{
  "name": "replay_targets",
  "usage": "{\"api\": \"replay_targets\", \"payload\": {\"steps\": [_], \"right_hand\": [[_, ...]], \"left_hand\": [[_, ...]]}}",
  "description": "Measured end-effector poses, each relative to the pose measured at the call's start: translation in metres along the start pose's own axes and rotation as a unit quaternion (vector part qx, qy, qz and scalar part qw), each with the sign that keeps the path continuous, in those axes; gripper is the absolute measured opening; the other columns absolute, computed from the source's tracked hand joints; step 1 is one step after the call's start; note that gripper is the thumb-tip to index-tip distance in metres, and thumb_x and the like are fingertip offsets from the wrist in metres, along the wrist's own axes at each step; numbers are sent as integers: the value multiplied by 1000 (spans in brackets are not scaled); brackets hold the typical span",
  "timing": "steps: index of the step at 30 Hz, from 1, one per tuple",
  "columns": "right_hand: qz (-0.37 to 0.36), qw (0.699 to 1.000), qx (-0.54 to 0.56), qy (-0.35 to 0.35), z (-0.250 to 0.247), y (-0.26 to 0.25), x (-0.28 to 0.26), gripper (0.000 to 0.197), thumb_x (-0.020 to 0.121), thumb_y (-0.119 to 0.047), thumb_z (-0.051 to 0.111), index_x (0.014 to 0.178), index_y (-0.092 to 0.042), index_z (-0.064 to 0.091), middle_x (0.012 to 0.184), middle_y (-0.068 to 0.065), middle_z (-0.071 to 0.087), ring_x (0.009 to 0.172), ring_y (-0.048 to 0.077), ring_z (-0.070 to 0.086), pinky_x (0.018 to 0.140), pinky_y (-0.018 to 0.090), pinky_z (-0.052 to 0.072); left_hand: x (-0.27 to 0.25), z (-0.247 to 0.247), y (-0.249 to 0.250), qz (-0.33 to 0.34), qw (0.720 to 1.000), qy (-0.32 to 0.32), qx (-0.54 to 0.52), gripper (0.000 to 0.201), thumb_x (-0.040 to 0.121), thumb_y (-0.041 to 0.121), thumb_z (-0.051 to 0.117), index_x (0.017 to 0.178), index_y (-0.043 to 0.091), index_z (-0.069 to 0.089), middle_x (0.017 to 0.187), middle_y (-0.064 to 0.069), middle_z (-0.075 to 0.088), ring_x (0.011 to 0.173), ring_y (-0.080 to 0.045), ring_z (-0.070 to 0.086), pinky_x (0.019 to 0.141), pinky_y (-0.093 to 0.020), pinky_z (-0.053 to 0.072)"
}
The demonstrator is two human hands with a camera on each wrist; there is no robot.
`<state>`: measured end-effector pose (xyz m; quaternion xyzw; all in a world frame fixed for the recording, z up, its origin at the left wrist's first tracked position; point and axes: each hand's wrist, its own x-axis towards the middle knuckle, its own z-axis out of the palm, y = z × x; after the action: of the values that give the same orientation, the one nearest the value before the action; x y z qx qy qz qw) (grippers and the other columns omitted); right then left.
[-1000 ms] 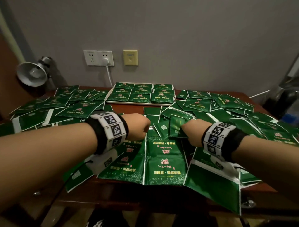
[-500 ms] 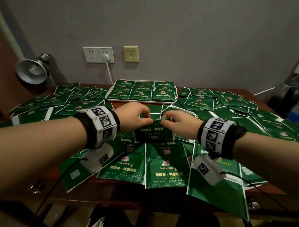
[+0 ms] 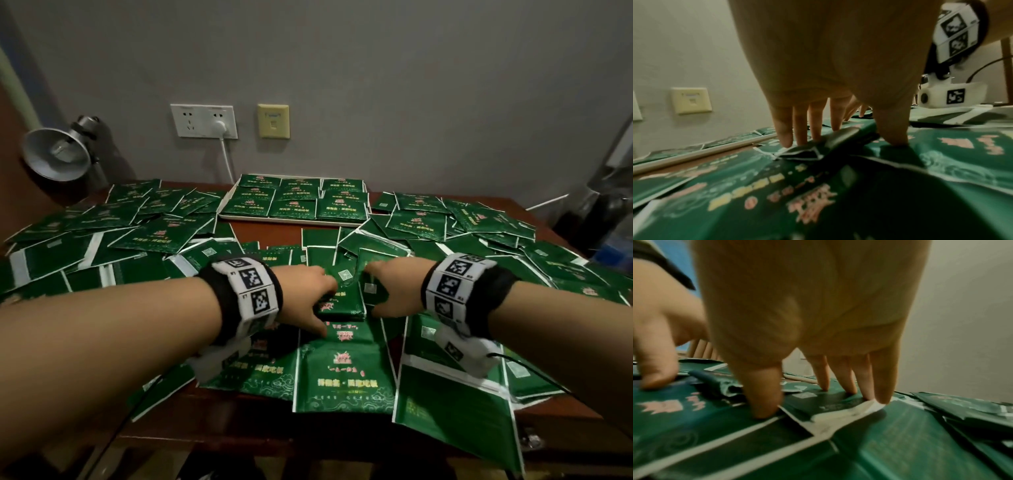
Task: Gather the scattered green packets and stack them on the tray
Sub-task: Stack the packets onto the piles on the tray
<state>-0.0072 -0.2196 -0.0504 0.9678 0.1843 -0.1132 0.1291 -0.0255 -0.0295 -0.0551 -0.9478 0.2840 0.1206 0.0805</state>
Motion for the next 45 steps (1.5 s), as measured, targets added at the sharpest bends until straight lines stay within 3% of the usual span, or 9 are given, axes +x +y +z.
{"api": "replay_targets", "payload": {"steps": [5,9,17,21,24,28,34,39,45], "right_hand": [[-7,997,-70,10,3,-9,-5,74,84,-22,66,146,-17,25,93,2,61,77,21,60,55,30,49],[6,995,-79,57,-6,-14,-9,36,92,-15,56,127,-12,50,104,6,64,95,28,64,70,34,51],[37,929,270,249,-30,-14,-7,16,84,-8,52,90,-23,55,81,-3,55,75,19,55,61,24,40],[56,894,407,181,-25,-19,-8,9,81,-22,54,80,-18,62,76,0,65,71,17,62,60,26,49],[95,923,360,97,-16,-15,-2,27,89,-37,54,79,-12,59,78,4,62,72,19,59,59,26,45],[139,968,197,68,-5,-12,4,47,82,-46,67,114,-15,52,108,3,60,91,20,60,76,32,54],[63,984,158,44,-5,-31,1,64,77,-63,67,118,-18,49,102,-2,61,90,16,60,75,31,54],[30,991,130,13,-5,-44,10,59,75,-59,72,113,-14,59,101,2,66,90,19,62,75,29,54],[99,980,171,31,-23,-34,13,22,91,-34,57,83,-14,61,75,0,58,63,12,53,47,19,34]], "left_hand": [[1,-4,-4,-35,998,30,46,37,87,24,56,122,20,45,102,-4,61,89,-25,60,68,-36,52],[-3,-14,-11,-80,995,47,38,25,89,16,52,113,20,54,100,-3,62,92,-25,61,67,-32,46],[-24,-31,-39,-194,976,86,46,16,87,16,52,96,20,64,87,1,62,81,-21,62,64,-30,49],[-37,-33,-55,-236,967,90,33,10,87,21,52,92,20,61,83,2,60,79,-20,60,63,-29,48],[-41,-26,-59,-229,970,80,-14,13,86,19,53,93,18,63,81,2,58,79,-20,59,65,-28,49],[-44,-17,-50,-176,983,12,-43,12,85,24,59,95,21,64,89,1,64,81,-17,59,68,-28,51],[-42,-5,-41,-129,987,-83,-44,51,74,42,78,107,21,44,105,2,58,88,-15,57,68,-26,51],[-41,2,-47,-103,992,-60,-49,58,69,44,81,107,22,43,103,4,52,88,-13,53,73,-27,51],[-42,5,-56,-108,991,-35,-72,56,73,33,79,113,20,41,105,2,54,88,-13,53,67,-25,48]]}}
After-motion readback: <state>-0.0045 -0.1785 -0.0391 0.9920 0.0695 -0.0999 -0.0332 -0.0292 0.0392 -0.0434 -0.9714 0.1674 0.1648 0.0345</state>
